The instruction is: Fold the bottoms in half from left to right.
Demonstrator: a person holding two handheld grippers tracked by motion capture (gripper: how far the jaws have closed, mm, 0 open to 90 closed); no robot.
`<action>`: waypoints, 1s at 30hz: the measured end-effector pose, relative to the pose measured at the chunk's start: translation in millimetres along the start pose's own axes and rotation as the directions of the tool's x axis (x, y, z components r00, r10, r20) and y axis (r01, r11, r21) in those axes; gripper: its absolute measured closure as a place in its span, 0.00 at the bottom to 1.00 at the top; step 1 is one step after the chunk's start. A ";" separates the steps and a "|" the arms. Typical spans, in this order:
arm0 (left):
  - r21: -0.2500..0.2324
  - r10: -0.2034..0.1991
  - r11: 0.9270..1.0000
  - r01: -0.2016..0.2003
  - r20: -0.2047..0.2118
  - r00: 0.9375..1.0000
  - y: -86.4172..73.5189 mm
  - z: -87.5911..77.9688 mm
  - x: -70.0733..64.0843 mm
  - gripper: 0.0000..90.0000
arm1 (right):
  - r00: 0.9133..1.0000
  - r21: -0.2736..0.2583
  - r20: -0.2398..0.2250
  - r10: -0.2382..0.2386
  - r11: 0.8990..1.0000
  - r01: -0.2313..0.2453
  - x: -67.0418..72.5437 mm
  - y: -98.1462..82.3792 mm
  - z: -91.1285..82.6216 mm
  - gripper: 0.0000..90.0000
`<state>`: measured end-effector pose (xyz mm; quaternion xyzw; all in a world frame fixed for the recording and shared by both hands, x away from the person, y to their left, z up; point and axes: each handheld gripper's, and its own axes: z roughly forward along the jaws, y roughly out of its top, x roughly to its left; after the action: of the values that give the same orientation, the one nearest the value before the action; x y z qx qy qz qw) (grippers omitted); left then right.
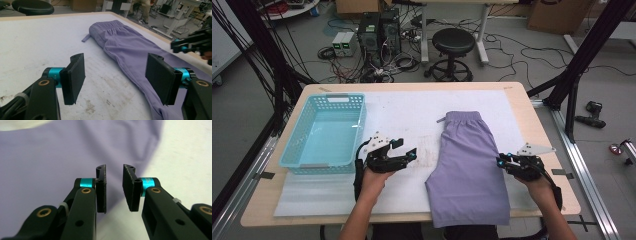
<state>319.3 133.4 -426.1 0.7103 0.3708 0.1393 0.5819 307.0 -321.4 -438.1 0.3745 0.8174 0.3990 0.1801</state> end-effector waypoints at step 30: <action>-0.018 -0.023 1.000 0.023 0.007 1.000 -8.1 -7.4 -19.5 0.33 | 0.992 -0.104 0.094 0.086 0.992 -0.076 2.1 -21.7 -39.2 0.48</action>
<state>298.4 125.7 -426.9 0.7011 0.3758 0.1336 0.5911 272.2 -348.9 -431.1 0.4169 0.7708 0.4275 0.2222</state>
